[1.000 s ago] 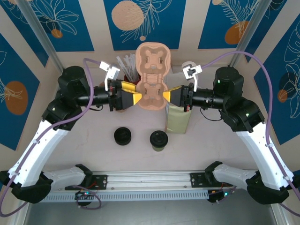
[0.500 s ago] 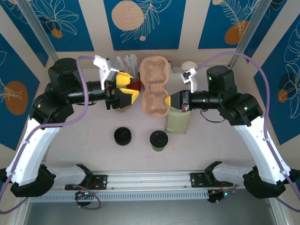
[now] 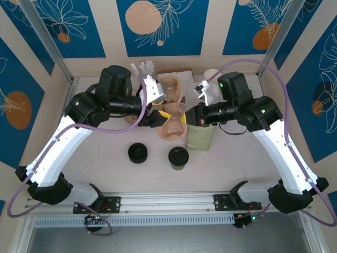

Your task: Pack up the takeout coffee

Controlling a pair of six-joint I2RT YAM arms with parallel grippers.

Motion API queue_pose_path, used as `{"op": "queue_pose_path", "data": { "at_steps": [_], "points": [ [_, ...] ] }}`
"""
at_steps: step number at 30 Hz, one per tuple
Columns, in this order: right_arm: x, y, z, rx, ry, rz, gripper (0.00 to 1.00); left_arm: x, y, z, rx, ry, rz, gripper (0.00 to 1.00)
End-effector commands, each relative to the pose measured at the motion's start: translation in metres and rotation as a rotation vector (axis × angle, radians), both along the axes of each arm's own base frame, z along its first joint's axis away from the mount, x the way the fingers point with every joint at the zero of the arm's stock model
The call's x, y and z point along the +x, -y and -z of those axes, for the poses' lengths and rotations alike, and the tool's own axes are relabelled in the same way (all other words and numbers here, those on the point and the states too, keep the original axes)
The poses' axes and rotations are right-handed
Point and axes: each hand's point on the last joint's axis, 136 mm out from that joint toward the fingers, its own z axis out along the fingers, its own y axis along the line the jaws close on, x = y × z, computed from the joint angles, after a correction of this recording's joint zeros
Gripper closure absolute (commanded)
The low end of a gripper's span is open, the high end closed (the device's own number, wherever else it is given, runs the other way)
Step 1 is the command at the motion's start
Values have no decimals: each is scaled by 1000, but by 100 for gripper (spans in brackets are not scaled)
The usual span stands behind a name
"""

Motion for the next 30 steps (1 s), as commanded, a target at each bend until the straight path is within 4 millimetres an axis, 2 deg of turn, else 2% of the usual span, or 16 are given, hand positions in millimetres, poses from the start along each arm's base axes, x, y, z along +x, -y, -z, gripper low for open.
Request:
{"op": "queue_pose_path", "data": {
  "at_steps": [1,11,16,24,30],
  "points": [
    [-12,-3,-8,20,-18,-44,100,-1,2,14,65,35,33,40],
    [-17,-7,-6,18,-33,-72,100,14,8,45,156,35,31,39],
    [-18,-7,-4,16,-38,-76,100,21,11,53,176,34,22,40],
    [-17,-6,-1,3,-43,-71,100,25,14,53,170,46,16,56],
    [-15,-2,1,-7,-42,-49,100,24,15,54,159,47,22,63]
  ]
}}
